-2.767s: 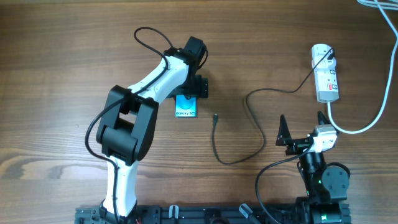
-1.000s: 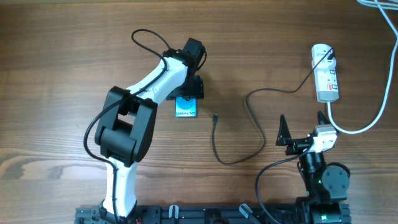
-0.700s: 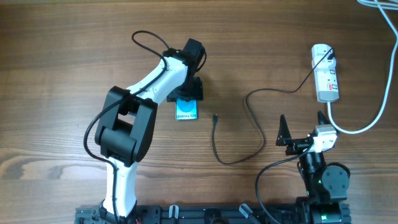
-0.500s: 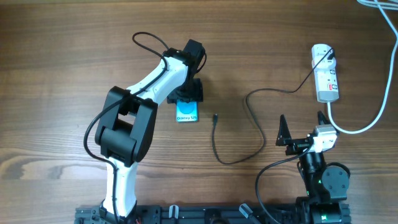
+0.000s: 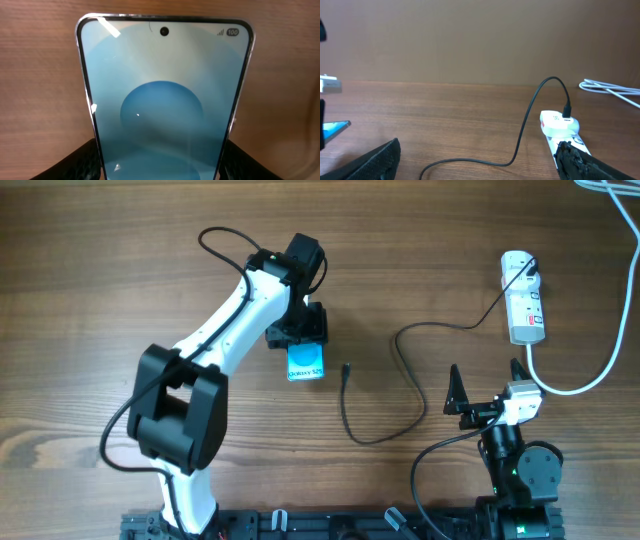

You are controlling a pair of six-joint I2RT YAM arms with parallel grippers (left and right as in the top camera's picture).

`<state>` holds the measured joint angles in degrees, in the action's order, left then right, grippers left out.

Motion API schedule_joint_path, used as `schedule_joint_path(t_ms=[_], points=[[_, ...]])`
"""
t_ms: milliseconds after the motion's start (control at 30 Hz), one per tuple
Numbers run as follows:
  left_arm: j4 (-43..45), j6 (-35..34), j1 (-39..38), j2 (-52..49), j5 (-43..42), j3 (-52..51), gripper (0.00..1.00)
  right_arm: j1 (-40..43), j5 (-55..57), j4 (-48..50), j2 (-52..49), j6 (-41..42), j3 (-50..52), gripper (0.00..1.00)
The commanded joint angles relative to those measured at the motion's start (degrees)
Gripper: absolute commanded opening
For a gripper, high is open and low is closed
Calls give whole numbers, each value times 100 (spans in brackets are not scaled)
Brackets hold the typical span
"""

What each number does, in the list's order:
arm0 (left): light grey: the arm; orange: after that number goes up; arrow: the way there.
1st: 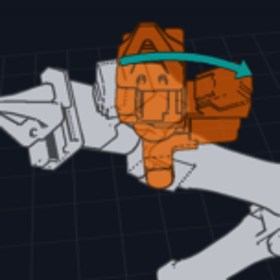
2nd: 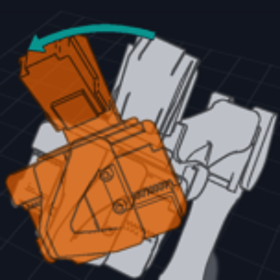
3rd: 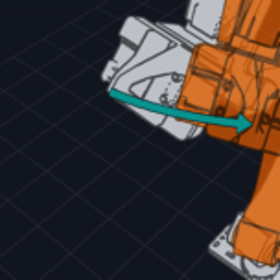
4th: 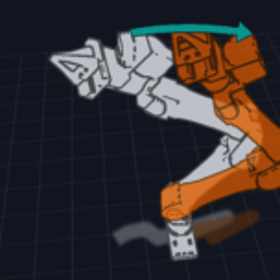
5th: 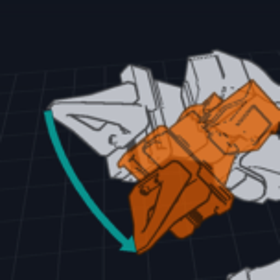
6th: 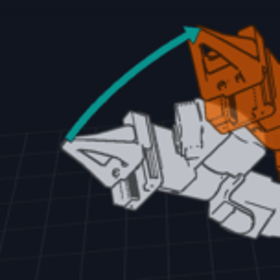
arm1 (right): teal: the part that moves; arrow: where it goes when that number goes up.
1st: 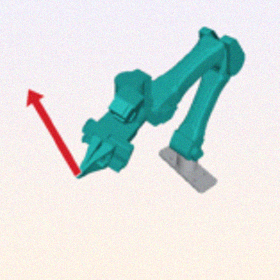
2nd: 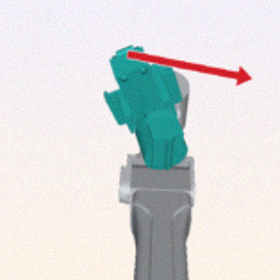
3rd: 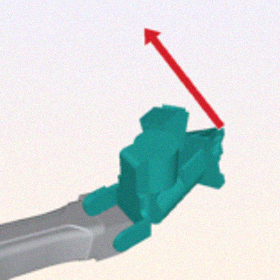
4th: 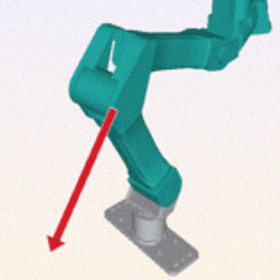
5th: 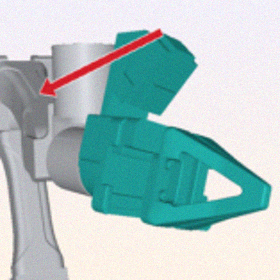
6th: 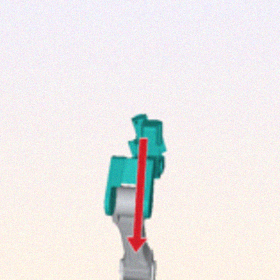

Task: Plug charger to phone and switch on socket
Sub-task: 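Close the left gripper on the phone's top edge and lift, then raise the phone upright with the left gripper, bottom edge right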

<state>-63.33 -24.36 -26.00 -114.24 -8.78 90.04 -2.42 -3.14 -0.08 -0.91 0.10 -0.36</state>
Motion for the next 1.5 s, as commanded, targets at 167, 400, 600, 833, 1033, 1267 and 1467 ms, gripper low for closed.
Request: schedule_joint_path(t_ms=[167, 400, 600, 833, 1033, 1267, 1467], points=[[-422, -50, -24, 595, -3034, -2, 63, 24, 55, 13, 11, -7, 7, 100], [-439, -52, 289, 634, -6046, -2, 59, 24, 55, 13, 11, -4, 7, 100], [-446, -59, 835, 634, -7167, -2, 60, 24, 55, 13, 11, -7, 7, 100], [-444, -855, 1405, 634, -8087, -2, 61, 24, 55, 13, 11, -7, 7, 100], [-446, -1097, 1615, 634, -8157, -2, 61, 24, 55, 13, 11, -7, 7, 100], [-446, -1672, 1744, 634, -8159, -2, 61, 24, 55, 13, 11, -4, 7, 100], [-446, -1685, 1770, 634, -8157, -2, 61, 24, 55, 13, 11, -4, 7, 100]])
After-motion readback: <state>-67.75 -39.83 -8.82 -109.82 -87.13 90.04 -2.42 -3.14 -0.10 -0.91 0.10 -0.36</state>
